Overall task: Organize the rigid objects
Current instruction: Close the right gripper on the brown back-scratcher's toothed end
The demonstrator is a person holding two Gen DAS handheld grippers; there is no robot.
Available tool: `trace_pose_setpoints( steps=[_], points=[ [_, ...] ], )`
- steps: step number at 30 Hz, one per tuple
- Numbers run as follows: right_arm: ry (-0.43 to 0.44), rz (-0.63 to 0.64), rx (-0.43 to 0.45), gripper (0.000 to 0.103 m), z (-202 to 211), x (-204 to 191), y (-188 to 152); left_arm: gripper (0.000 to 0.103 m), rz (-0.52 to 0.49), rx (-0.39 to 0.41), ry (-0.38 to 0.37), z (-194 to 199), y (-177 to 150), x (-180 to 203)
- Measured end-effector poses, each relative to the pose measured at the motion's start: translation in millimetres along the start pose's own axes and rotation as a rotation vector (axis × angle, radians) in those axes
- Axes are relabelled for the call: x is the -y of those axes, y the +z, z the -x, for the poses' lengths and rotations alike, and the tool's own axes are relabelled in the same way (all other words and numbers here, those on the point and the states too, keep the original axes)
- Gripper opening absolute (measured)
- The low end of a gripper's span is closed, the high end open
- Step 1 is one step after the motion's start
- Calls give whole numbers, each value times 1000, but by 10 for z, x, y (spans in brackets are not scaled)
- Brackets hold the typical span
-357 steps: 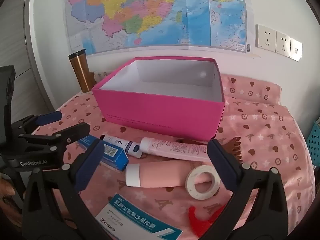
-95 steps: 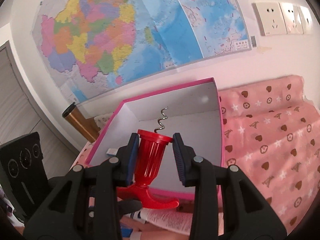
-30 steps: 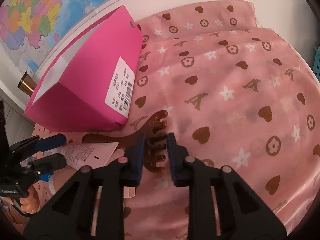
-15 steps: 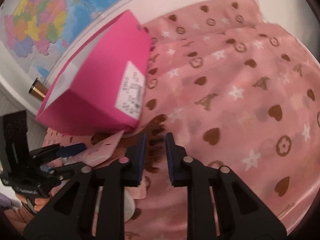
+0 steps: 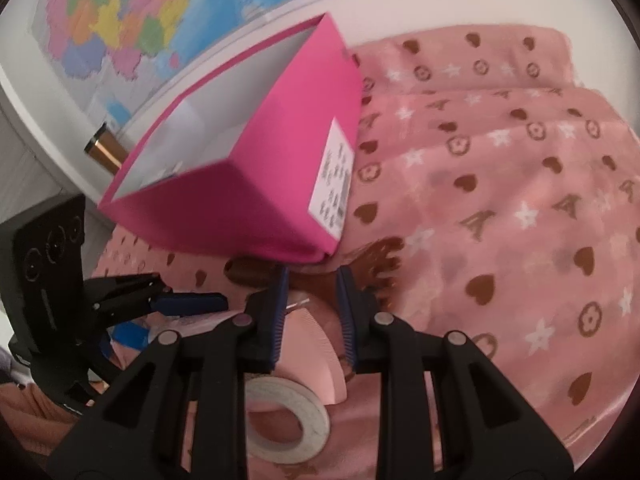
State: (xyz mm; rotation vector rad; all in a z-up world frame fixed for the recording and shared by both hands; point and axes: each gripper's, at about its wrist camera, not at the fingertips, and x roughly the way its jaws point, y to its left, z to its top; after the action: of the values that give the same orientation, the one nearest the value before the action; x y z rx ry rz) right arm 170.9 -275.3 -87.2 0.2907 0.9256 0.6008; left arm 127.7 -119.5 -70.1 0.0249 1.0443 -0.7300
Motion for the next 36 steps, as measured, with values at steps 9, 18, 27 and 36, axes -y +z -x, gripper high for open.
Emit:
trace_pose_setpoints(
  steps=[9,18,27,36],
  points=[
    [-11,89,-100,27,47,-69,-239,65,25,33,8,108,-32,6],
    [-114,-16,59,31,330,177,-72,64,192,76,173,229,22,-339],
    [-111,-77,25,37,93,304,-38,58,225,34,194,70,80,-370],
    [-97,-52,20,38,22,217,-23,59,210,-2,207,-48,159,-356]
  ],
)
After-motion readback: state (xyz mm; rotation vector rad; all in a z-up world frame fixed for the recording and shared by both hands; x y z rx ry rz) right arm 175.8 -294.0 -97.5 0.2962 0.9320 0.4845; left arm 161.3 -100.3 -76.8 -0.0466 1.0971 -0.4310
